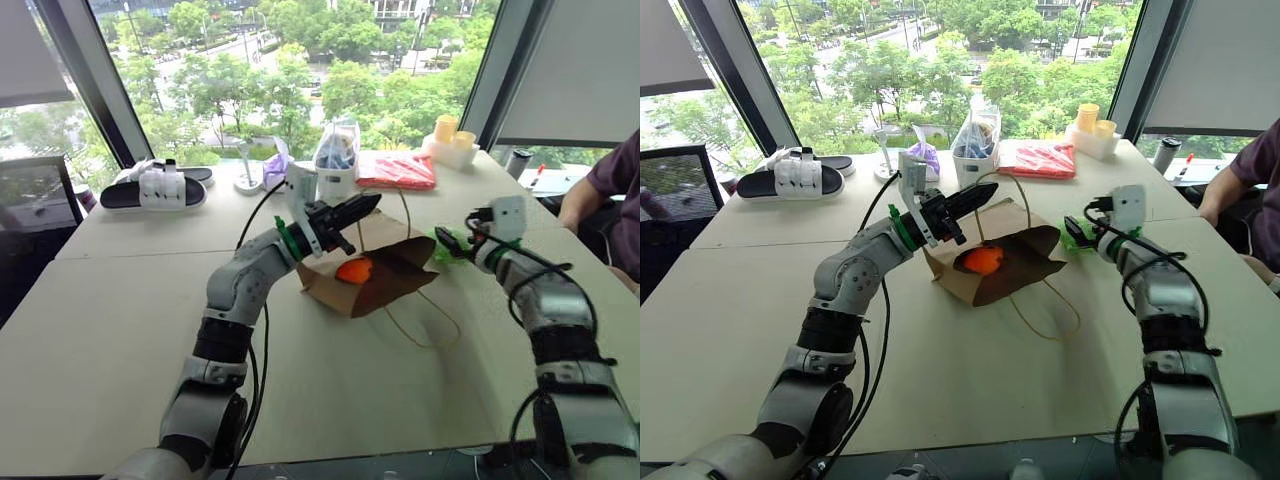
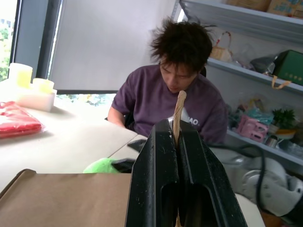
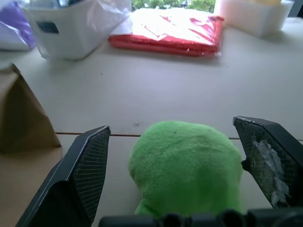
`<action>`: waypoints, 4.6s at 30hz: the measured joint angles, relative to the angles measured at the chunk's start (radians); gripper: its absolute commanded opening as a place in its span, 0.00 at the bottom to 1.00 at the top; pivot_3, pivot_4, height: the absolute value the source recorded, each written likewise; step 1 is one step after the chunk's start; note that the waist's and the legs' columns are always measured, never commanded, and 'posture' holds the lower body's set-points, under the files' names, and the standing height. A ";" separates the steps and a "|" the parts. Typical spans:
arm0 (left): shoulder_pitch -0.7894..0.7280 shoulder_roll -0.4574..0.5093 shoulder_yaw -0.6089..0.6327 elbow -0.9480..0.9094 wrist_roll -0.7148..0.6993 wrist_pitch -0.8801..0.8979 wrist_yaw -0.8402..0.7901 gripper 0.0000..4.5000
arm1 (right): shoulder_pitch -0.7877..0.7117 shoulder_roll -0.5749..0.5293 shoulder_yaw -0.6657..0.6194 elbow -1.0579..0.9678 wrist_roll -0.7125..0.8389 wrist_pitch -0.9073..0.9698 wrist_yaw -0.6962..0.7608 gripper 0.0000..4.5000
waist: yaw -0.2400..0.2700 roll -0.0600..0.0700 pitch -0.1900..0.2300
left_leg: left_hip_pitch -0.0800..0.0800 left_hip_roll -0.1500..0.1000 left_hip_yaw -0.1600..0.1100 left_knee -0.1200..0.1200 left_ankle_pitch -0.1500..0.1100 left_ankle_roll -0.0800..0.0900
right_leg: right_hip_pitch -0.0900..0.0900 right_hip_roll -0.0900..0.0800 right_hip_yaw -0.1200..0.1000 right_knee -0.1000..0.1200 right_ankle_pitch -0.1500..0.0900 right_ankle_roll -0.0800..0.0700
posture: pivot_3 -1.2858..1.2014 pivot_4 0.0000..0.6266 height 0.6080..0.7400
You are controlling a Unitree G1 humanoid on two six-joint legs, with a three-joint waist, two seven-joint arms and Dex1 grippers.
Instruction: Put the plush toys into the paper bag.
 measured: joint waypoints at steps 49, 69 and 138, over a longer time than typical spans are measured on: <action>-0.047 -0.082 0.079 0.043 -0.107 0.040 0.022 0.00 | 0.334 -0.020 0.062 -0.890 0.319 0.456 0.153 0.23 | 0.005 -0.001 0.000 | 0.001 0.000 -0.004 0.003 -0.002 0.003 | 0.003 0.000 -0.001 -0.002 0.000 0.001 | 0.52 0.24 1.00; -0.049 -0.065 0.132 0.060 -0.148 0.048 0.085 0.00 | 0.698 -0.049 -0.476 -1.176 0.678 0.643 0.142 0.99 | 0.031 -0.001 0.000 | 0.000 -0.001 -0.005 0.003 -0.004 0.008 | 0.005 0.000 -0.001 -0.004 0.000 0.001 | 0.52 0.24 1.00; -0.070 -0.004 0.137 0.178 -0.005 -0.069 0.109 0.98 | 0.718 -0.024 -0.290 -1.200 1.358 0.380 -0.156 0.99 | 0.029 -0.001 0.000 | 0.001 -0.001 -0.005 0.003 -0.005 0.008 | 0.005 0.000 -0.003 -0.003 0.000 0.001 | 0.52 0.24 1.00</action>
